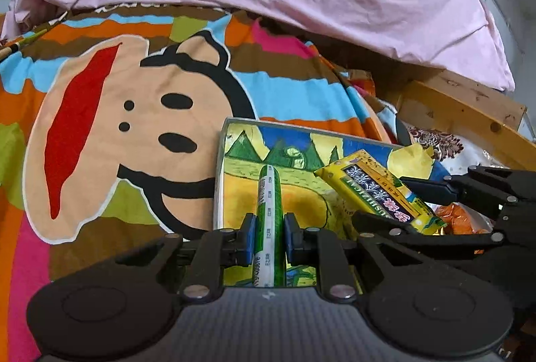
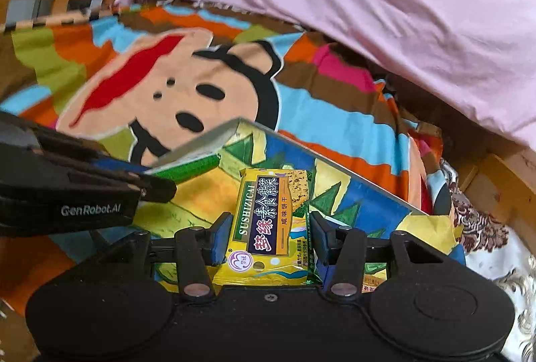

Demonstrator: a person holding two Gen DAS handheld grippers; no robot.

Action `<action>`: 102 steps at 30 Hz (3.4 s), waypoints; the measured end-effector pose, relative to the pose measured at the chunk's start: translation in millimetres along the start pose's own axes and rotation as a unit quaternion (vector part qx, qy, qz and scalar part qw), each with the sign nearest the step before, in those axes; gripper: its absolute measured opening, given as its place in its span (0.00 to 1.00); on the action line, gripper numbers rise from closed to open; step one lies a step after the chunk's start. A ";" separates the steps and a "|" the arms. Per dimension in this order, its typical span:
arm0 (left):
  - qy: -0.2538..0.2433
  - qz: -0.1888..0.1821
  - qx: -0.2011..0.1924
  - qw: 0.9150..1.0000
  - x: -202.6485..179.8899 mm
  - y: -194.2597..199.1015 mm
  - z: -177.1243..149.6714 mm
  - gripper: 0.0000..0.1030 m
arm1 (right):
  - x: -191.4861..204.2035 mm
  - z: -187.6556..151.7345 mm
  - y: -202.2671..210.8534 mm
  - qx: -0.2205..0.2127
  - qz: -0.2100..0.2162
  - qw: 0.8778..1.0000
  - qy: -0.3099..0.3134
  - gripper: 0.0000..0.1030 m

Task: Organize snacks
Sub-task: 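Lower the green stick into the tin tray with left tool while right tool drops the biscuit pack there, then withdraw both open tools from the tray back toward the remaining snacks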

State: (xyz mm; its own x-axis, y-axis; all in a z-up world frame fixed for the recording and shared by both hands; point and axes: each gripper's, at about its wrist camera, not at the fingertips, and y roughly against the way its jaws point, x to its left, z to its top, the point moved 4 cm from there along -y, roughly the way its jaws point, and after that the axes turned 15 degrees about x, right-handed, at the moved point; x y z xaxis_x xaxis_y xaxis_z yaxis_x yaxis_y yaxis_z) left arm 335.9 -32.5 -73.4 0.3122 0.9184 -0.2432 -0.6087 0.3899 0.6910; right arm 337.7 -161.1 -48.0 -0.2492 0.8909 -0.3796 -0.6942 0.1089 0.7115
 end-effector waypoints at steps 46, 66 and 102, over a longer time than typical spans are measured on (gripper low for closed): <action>-0.005 0.027 -0.118 0.993 -46.7 143.8 -9.2 0.96 | -71.3 -52.4 171.4 -0.150 -0.008 0.981 -0.122 0.99; -0.033 0.045 -0.092 0.994 -102.2 191.6 -90.3 0.99 | -75.3 -171.1 233.4 -0.111 0.024 0.976 -0.186 0.99; -0.042 0.065 0.058 0.995 -105.9 140.2 -138.8 0.99 | -60.5 -196.8 184.2 0.046 0.094 0.973 -0.208 0.99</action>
State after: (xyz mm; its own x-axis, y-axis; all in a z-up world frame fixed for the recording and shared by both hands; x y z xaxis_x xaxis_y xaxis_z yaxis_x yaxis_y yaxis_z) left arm 116.3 -65.7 -45.3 0.2987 0.9499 -0.0917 -0.5621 0.2528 0.7875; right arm 92.1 -281.7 -10.4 -0.0583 0.9981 0.0201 -0.5951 -0.0509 0.8021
